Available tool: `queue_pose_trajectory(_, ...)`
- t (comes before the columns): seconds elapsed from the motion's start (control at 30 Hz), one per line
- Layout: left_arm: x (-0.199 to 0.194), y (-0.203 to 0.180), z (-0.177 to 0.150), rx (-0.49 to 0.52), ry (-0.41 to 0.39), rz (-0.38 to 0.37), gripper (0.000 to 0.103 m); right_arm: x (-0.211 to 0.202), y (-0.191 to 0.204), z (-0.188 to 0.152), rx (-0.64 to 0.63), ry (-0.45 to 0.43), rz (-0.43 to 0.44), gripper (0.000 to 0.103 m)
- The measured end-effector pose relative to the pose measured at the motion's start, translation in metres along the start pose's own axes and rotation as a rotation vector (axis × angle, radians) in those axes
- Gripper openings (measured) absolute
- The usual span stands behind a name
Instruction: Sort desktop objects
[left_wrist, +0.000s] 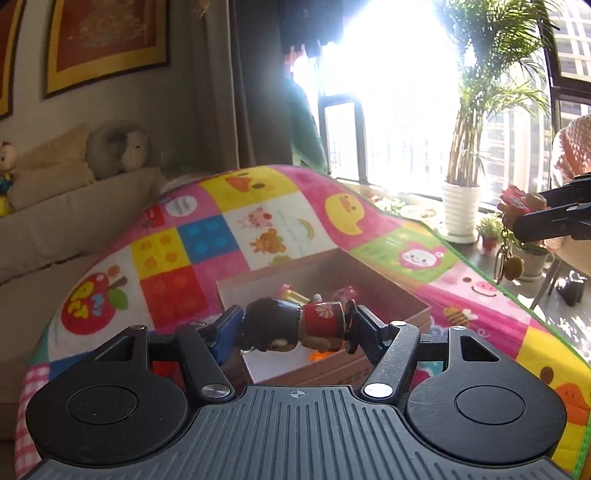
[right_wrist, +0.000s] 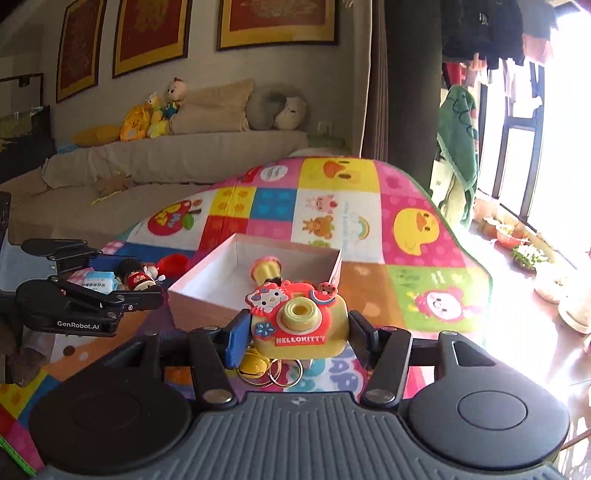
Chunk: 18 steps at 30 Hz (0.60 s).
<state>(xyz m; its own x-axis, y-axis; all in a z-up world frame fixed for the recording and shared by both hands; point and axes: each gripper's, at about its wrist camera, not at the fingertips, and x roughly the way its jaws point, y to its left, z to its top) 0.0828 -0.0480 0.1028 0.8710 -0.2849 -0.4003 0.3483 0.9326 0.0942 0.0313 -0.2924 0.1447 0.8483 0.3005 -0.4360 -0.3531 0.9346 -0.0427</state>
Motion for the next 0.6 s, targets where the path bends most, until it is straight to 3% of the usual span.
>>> queue_pose_trajectory(0.1,0.036,0.006,0.012,-0.040,-0.020,0.017,0.075,0.014,0.000,0.021,-0.028,-0.029,-0.018,0.056)
queue_pose_trajectory(0.2,0.054,0.017,0.004,-0.104,0.041,0.028,0.084,0.040,0.002,0.035,-0.036,-0.017,-0.019,0.056)
queue_pose_trajectory(0.27,0.043,0.022,-0.015,-0.121,0.043,0.014,0.095,0.061,0.004,0.040,-0.032,0.008,-0.015,0.056)
queue_pose_trajectory(0.43,0.011,0.021,-0.064,-0.104,0.102,0.044,0.097,0.121,0.007,0.045,-0.004,0.098,0.011,0.056)
queue_pose_trajectory(0.6,-0.005,0.031,-0.091,-0.102,0.143,0.107,0.100,0.195,0.014,0.056,0.023,0.125,-0.049,0.056)
